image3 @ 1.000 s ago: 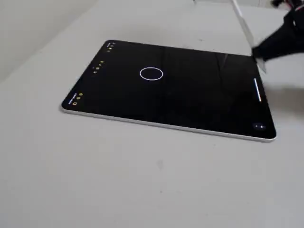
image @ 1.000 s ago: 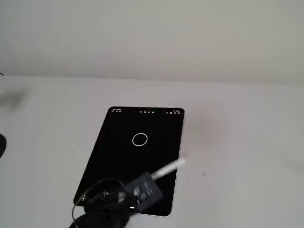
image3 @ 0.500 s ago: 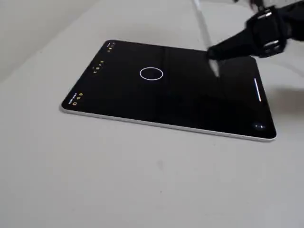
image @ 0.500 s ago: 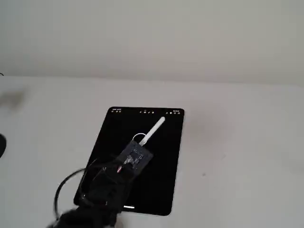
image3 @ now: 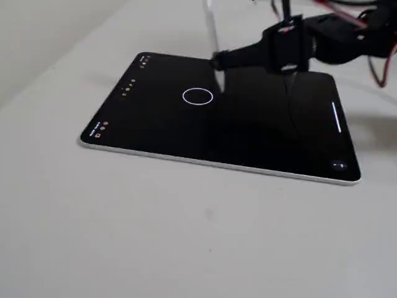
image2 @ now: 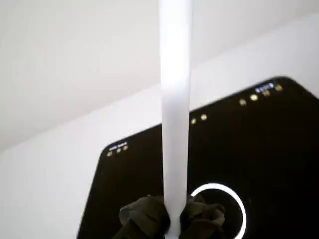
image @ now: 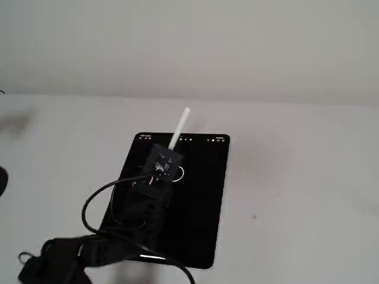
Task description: Draw 2 dots in a circle representing the eyes of a stickman
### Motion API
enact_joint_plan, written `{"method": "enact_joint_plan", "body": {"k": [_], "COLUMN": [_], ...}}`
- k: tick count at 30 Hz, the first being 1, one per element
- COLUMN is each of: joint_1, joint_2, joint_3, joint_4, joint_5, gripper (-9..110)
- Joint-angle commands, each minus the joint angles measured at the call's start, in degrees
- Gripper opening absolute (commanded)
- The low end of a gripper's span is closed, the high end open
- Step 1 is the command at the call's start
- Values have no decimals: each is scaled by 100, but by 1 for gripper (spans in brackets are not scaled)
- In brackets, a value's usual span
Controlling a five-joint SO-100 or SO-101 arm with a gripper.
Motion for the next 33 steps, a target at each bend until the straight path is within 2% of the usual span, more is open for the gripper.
{"method": "enact_joint_plan", "body": {"k": [1, 13, 33], "joint_1": [-62, 88, 237], "joint_2": [-220, -1266, -1670], "joint_3": [-853, -1881, -1978], "joint_4": [-299, -439, -650], "joint_5": [-334, -949, -1529], "gripper": [0, 0, 0]}}
